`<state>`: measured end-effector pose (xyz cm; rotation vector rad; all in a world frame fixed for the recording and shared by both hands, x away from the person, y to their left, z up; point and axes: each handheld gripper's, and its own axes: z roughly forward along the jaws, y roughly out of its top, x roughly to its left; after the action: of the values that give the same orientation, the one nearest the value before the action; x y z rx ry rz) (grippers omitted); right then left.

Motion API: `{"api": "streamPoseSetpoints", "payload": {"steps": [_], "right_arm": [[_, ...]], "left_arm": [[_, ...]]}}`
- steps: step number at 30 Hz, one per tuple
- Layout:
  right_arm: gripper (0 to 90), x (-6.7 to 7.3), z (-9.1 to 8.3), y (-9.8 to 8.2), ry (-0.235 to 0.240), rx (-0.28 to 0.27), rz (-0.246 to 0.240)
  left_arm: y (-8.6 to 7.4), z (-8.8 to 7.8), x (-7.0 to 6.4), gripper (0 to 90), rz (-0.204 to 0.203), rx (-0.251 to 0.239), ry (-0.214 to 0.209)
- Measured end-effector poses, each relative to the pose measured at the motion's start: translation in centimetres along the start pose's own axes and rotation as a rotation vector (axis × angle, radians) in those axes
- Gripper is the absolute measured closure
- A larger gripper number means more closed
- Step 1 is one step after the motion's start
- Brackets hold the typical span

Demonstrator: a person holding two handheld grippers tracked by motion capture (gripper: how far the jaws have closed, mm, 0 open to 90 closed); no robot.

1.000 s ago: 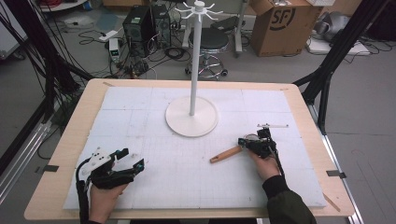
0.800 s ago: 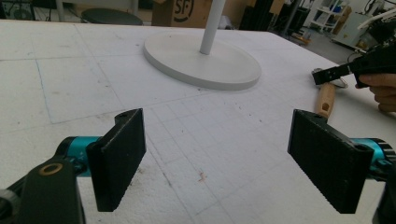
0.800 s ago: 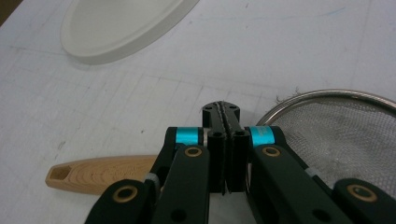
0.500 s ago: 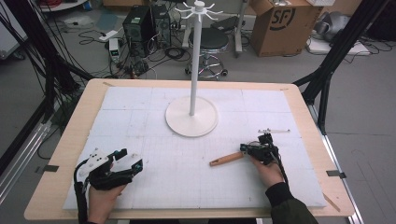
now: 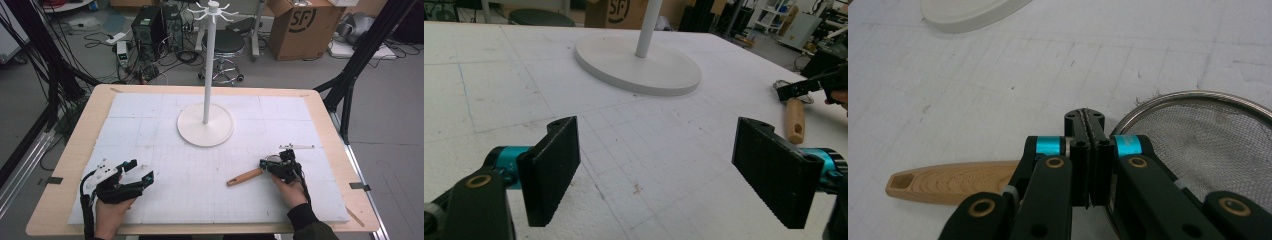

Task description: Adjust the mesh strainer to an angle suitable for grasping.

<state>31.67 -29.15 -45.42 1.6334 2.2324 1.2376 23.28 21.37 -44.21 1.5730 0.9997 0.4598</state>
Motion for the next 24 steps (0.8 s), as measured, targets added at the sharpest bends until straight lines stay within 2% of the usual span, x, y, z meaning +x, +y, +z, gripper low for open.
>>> {"api": "streamPoseSetpoints", "payload": {"steps": [13, 15, 19, 20, 24], "right_arm": [[89.6, 0.2, -0.9, -1.1, 0.011, -0.004, -0.007], [89.6, 0.0, -0.9, -1.0, 0.031, -0.013, 0.006], [89.5, -0.1, -1.6, -0.9, 0.09, -0.08, 0.006], [89.6, 0.1, -1.8, -0.9, 0.106, -0.085, 0.015], [89.6, 0.7, -2.3, -1.0, 0.136, -0.074, -0.002]], "left_arm": [[-0.1, 0.2, -0.1, 19.9, 0.006, 0.008, -0.004], [-0.1, 0.2, -0.1, 20.0, 0.007, 0.009, -0.004], [-0.1, 0.2, -0.1, 19.9, 0.006, 0.007, -0.003], [-0.1, 0.2, -0.1, 19.9, 0.004, 0.009, -0.003], [-0.1, 0.2, -0.1, 19.9, 0.004, 0.006, -0.002]]}}
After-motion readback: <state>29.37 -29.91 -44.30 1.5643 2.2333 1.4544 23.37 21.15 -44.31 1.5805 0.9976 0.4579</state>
